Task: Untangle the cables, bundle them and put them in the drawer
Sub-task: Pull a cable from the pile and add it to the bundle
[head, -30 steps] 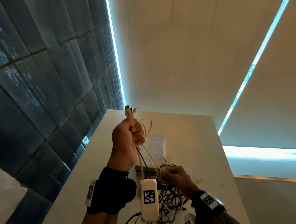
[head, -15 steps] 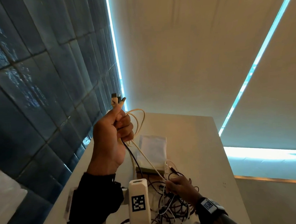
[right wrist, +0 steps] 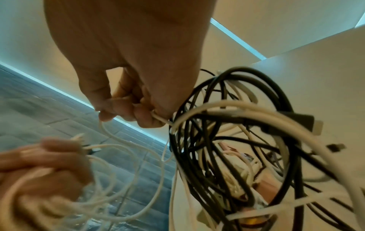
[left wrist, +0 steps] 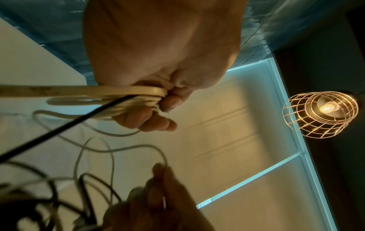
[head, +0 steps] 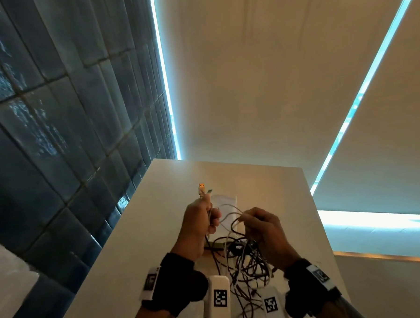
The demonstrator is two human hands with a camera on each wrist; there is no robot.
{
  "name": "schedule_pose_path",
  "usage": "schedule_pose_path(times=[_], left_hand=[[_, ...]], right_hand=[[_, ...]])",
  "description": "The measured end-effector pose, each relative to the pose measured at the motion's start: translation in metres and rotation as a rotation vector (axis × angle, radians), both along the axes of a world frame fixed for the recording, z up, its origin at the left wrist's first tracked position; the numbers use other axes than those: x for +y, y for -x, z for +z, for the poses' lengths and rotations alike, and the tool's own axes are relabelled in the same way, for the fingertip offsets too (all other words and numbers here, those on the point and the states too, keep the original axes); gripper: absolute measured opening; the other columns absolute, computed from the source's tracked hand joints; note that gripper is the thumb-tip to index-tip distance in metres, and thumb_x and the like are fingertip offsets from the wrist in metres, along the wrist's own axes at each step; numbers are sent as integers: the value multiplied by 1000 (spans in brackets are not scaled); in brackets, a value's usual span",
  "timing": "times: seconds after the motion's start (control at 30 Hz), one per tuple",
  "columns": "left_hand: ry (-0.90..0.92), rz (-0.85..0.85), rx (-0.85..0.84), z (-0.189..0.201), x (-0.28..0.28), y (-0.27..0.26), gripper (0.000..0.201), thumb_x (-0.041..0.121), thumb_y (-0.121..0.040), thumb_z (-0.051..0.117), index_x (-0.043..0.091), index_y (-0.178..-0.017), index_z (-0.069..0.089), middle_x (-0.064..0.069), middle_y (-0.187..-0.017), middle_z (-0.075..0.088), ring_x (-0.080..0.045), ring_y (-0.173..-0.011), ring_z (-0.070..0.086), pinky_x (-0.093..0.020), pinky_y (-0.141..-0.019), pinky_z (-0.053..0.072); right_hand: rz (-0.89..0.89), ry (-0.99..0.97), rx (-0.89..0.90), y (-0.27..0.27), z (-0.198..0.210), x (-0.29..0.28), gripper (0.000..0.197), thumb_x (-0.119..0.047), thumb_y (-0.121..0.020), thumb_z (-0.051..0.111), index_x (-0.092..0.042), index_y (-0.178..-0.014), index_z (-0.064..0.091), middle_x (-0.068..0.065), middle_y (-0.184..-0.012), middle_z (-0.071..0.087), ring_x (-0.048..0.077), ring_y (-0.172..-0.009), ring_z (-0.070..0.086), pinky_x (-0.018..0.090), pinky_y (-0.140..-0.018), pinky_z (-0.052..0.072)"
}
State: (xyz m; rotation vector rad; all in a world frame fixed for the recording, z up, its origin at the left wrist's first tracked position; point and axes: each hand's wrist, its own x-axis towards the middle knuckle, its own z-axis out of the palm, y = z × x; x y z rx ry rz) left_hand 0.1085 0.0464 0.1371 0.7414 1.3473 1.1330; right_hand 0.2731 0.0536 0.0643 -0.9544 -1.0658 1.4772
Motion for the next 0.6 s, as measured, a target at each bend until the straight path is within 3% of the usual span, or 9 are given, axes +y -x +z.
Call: schedule_pose_path(times=[0.1, 0.2, 0.27, 0.33, 0.37, 0.43, 0.5, 0.6], left_hand=[[52, -36, 30, 2, -1, -10, 30, 27, -102, 37, 7, -84, 51, -9, -70, 65, -16, -54, 52, -24, -47, 36], [62, -52, -30, 8, -3, -13, 36, 29, -102, 38, 1, -91, 58, -9, -67, 66, -14, -51, 61, -24, -48, 47], [29, -44, -174, 12, -4, -10, 39, 32, -101, 40, 5, -80, 58, -9, -66, 65, -19, -56, 62, -30, -60, 51], [-38, -24, -379, 17, -3, -6, 44, 32, -100, 41, 11, -63, 53, -8, -61, 58, -22, -60, 55, -38, -72, 47], [-74, -8, -486, 20, -2, -4, 43, 31, -99, 42, 13, -61, 48, -6, -60, 52, -20, -58, 51, -39, -72, 45], [-146, 11, -607, 27, -2, 4, 38, 31, -98, 42, 16, -64, 40, -2, -60, 44, -14, -50, 41, -34, -63, 40], [-216, 22, -632, 31, -3, 12, 35, 32, -96, 43, 18, -65, 38, 0, -60, 42, -11, -46, 32, -28, -53, 30], [-298, 44, -612, 33, -11, 20, 33, 34, -91, 47, 19, -64, 37, 3, -58, 38, -9, -44, 26, -25, -48, 23]], right_hand=[[62, -80, 62, 7, 16, -5, 14, -9, -83, 66, 4, -84, 63, 9, -65, 42, 19, -58, 31, 28, -53, 23], [126, -142, 62, 12, 26, -12, 9, -9, -84, 63, 0, -82, 66, 15, -75, 56, 24, -66, 36, 29, -58, 30], [163, -160, 49, 15, 28, -15, 11, -8, -85, 62, 2, -81, 63, 10, -71, 58, 22, -66, 40, 28, -60, 32], [200, -173, 17, 16, 25, -16, 12, -8, -86, 61, 1, -78, 62, 6, -64, 52, 17, -61, 41, 24, -60, 36], [220, -177, -8, 16, 21, -16, 15, -9, -88, 60, 0, -76, 63, 5, -64, 51, 15, -60, 42, 23, -60, 37], [243, -183, -59, 16, 12, -18, 22, -15, -91, 58, -2, -74, 65, 6, -67, 56, 14, -61, 46, 23, -60, 40], [251, -198, -103, 16, 1, -21, 27, -20, -92, 59, -5, -71, 67, 3, -65, 58, 13, -60, 47, 22, -59, 40], [246, -191, -183, 13, -19, -24, 30, -32, -90, 61, -13, -68, 67, 1, -64, 55, 12, -60, 47, 22, -59, 40]])
